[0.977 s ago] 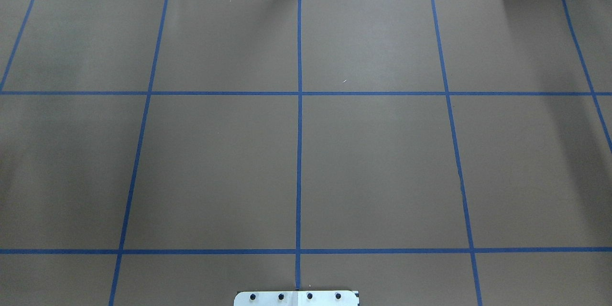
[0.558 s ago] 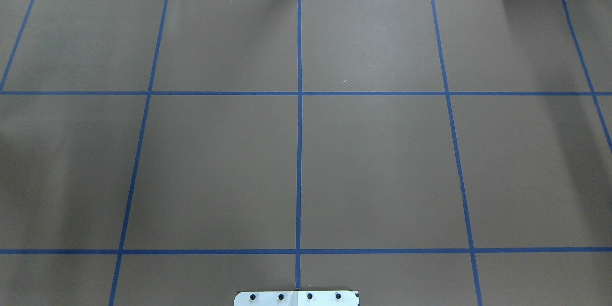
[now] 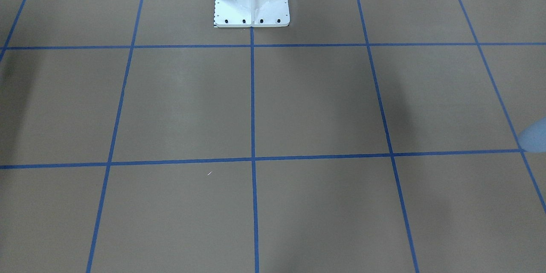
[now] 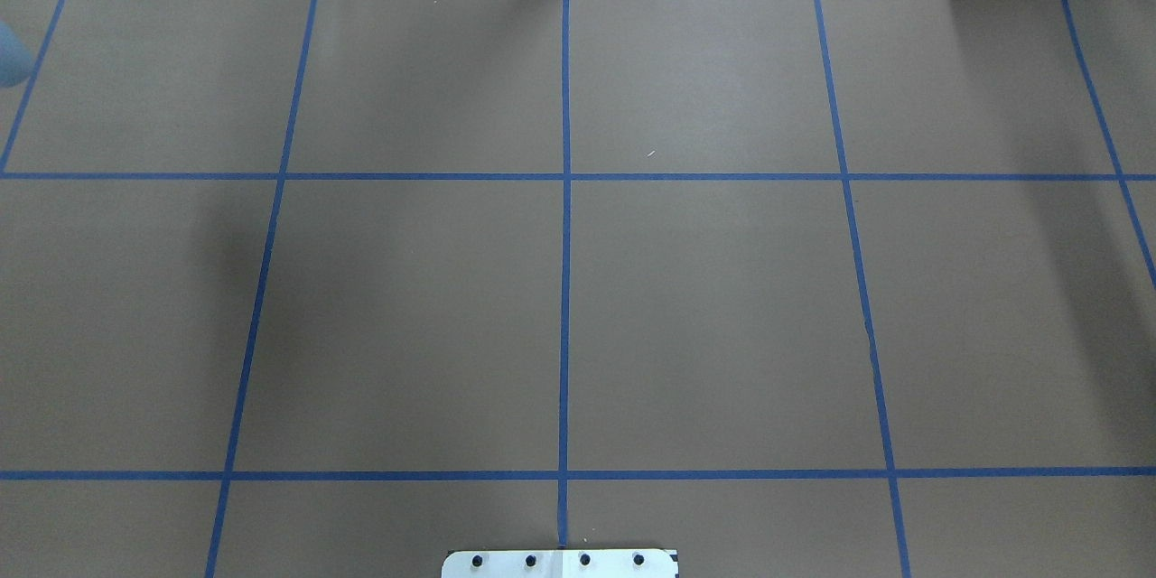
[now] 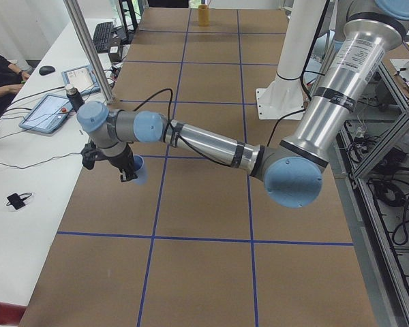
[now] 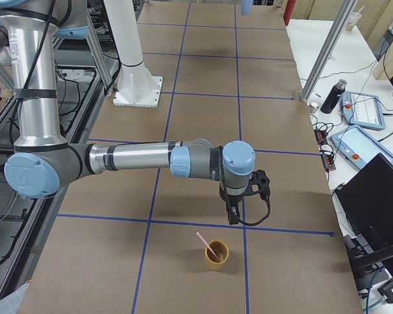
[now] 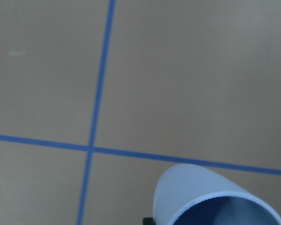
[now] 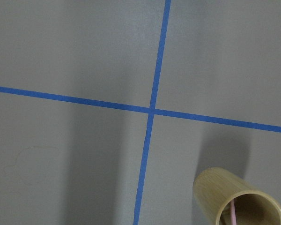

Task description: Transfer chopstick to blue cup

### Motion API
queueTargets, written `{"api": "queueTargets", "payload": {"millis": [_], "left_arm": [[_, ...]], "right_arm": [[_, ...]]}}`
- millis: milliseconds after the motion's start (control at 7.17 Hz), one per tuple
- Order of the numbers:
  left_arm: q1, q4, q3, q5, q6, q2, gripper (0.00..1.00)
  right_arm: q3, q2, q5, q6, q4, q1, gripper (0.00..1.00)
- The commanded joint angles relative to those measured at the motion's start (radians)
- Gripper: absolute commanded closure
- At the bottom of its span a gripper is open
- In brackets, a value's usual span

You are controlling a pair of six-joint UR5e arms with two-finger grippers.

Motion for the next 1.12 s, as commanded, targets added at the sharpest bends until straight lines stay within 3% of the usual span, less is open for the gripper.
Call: {"api": "queueTargets", "payload": {"millis": [0, 419, 698, 977], "left_arm": [[0.13, 0.027, -0.035, -0.005, -0.302, -0.168, 1.0], [0.348, 0.026, -0.083, 0.001, -0.733, -0.363, 1.0], [0.578, -0.087, -0.08, 0.155, -1.011, -0.429, 1.0], [0.75, -0.137, -0.063, 0.295, -1.115, -0.429, 1.0]], "right_arm": [[0.001, -0.001, 0.008, 0.001, -0.005, -0.003, 0.0], [-0.012, -0.001, 0.005, 0.01, -0.014, -0.009, 0.0], [0.0, 0.002, -0.003, 0.057, -0.013, -0.042, 0.0], [0.012, -0.003, 0.008, 0.059, -0.01, -0.058, 0.0]]}}
